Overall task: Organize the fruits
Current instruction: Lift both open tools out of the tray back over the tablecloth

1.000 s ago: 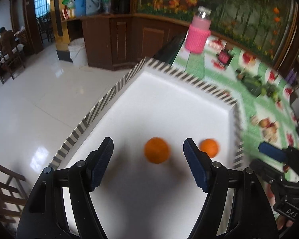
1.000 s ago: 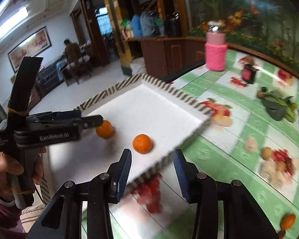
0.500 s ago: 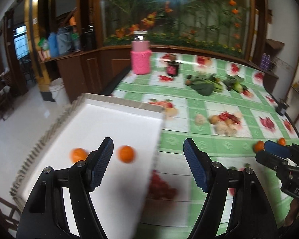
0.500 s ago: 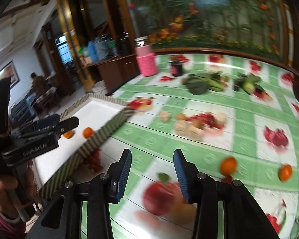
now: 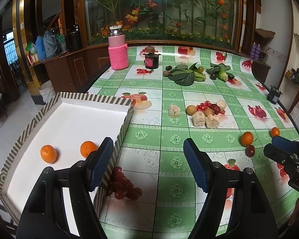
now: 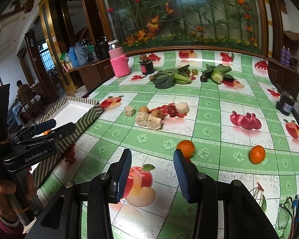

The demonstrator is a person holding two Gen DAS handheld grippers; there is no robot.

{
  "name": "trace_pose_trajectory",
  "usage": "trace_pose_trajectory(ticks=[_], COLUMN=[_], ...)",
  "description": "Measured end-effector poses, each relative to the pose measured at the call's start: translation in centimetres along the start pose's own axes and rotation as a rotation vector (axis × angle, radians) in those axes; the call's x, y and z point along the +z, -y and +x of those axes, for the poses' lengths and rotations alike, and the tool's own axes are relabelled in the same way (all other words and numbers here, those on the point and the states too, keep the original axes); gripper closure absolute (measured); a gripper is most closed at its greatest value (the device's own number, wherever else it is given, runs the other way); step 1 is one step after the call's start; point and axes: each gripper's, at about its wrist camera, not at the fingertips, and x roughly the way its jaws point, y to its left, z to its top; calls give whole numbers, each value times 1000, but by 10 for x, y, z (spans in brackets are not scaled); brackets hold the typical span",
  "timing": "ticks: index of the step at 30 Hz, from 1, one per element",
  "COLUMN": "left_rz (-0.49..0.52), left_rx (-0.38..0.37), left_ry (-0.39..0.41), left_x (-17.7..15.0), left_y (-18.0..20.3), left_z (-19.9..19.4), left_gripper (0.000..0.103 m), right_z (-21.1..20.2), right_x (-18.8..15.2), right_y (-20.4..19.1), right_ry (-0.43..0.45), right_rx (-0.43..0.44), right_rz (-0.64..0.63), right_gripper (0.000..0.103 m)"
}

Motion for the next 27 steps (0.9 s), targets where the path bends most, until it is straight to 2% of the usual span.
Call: trace_pose_trajectory(ticks=[12,16,22,27], left_rz=[3,11,6,-3], left_rx=[-11,-47,-144,-153], left_ry=[-37,-69,-150,-197], left_x=[-3,0,11,19], left_y=[3,5,20,33], left_z=[15,25,50,76], left_gripper=[30,30,30,30], right_z=[5,5,10,14], right_x=[-5,-6,-4,-5], right_y=[21,32,44,50], right_ry=[-24,-21,-31,-35], right_rx=[-41,-38,-40,-32], right_rz=[27,59,78,86], right_gripper=[61,60,60,60])
